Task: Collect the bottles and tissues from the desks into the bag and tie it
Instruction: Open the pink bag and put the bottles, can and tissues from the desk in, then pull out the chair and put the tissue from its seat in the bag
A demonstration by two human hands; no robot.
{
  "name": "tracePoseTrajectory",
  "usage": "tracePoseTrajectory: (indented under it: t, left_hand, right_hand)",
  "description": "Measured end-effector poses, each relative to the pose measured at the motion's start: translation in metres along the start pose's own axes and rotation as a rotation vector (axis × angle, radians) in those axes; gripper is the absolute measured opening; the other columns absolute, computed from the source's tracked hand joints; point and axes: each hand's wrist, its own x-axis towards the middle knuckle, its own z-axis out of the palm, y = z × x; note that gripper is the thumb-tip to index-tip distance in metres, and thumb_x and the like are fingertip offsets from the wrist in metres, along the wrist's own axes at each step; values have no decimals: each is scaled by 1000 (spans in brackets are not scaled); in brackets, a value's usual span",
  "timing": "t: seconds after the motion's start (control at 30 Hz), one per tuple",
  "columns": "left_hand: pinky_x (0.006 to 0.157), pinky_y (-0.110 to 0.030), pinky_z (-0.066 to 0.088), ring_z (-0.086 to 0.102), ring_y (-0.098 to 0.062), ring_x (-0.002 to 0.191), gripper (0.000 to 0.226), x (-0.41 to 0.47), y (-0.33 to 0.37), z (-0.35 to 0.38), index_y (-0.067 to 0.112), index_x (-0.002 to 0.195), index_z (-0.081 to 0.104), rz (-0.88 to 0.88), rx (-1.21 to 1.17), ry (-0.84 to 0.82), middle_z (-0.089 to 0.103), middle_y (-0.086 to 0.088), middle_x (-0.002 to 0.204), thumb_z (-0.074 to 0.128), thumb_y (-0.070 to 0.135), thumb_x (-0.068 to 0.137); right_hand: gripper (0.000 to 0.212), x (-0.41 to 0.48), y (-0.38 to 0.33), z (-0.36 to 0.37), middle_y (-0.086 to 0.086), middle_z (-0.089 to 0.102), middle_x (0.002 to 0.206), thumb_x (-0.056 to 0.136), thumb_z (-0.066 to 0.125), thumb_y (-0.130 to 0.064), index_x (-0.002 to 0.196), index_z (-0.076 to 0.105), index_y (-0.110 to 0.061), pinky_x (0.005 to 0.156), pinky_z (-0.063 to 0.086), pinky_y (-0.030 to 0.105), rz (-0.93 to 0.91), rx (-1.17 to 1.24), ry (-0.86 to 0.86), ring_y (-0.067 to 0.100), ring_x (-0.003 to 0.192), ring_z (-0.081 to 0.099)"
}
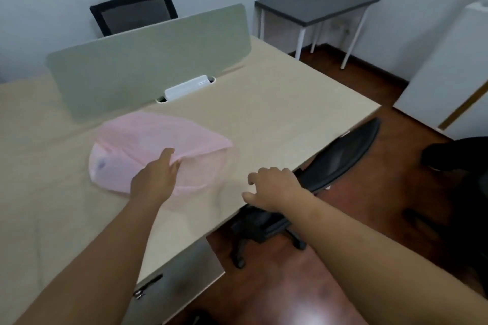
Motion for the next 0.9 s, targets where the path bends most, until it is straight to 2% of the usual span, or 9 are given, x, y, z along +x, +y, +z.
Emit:
tracePoseTrajectory:
  t: [0.07, 0.27, 0.4, 0.47, 0.57, 0.63, 0.73, 0.83, 0.9]
  left_hand:
    - [73, -38, 44, 63, -36, 93, 35, -11, 9, 16, 29, 132, 41, 25, 23, -1, 67, -13, 106, 28, 43, 102]
    - [66, -35, 45, 62, -33, 83, 30, -25, 20, 54, 29, 126, 44, 82, 71, -72, 67, -9, 96, 28, 37, 103]
    - [66, -35, 45, 58, -31, 77, 32, -19, 27, 70, 29, 127, 45, 106, 78, -104, 66, -10, 97, 26, 38, 103]
    - [67, -34, 44, 59, -31, 80, 34, -16, 32, 79, 28, 130, 44, 125, 64, -136, 66, -11, 100, 25, 37, 104]
    - [67, -34, 41, 61, -32, 86, 37, -10, 37, 93, 27, 134, 44, 176, 48, -176, 66, -11, 102, 25, 36, 104]
    - [68, -34, 41, 61, -32, 91, 38, -5, 38, 102, 28, 137, 42, 198, 47, -209, 66, -11, 106, 25, 35, 104]
    - [74, -35, 42, 61, -33, 100, 41, 1, 38, 114, 29, 142, 38, 225, 27, -276, 65, -12, 115, 23, 34, 104]
    - [84, -38, 45, 59, -33, 109, 44, 8, 40, 126, 28, 147, 35, 232, 8, -317, 62, -10, 125, 21, 32, 105]
    - [89, -39, 45, 57, -32, 115, 46, 11, 41, 135, 27, 149, 33, 236, -10, -336, 59, -9, 131, 23, 30, 105]
  right_hand:
    - [46, -17, 8, 21, 6, 57, 119, 93, 44, -50, 126, 53, -19, 75, 38, 38, -2, -28, -20, 29, 106, 56]
    - [32, -46, 44, 57, 2, 54, 110, 85, 61, -16, 116, 53, -19, 88, 36, 37, 11, -41, 214, 26, 103, 52]
    - [38, -71, 76, 71, -2, 56, 86, 64, 73, -4, 95, 60, -22, 80, 38, 35, 15, -112, 260, 24, 82, 55]
    - [39, -85, 94, 78, -3, 55, 75, 52, 78, -4, 82, 61, -23, 84, 35, 34, 40, -137, 295, 23, 73, 56]
    - [38, -108, 123, 91, -3, 63, 85, 58, 78, -4, 86, 66, -26, 109, 23, 39, 121, -104, 366, 24, 93, 63]
    - [41, -123, 140, 96, -2, 68, 101, 63, 77, -4, 96, 69, -27, 114, 18, 44, 180, -129, 393, 27, 113, 60]
    - [53, -141, 155, 82, 0, 58, 133, 73, 73, -9, 121, 62, -30, 117, 8, 46, 295, -191, 234, 27, 137, 39]
    - [72, -145, 151, 57, -2, 20, 158, 85, 62, -47, 147, 25, -42, 116, -3, 55, 396, -306, -257, 27, 149, 4]
    - [93, -134, 138, 49, -2, 11, 160, 75, 62, -66, 150, 10, -45, 113, -6, 60, 381, -262, -467, 29, 148, 0]
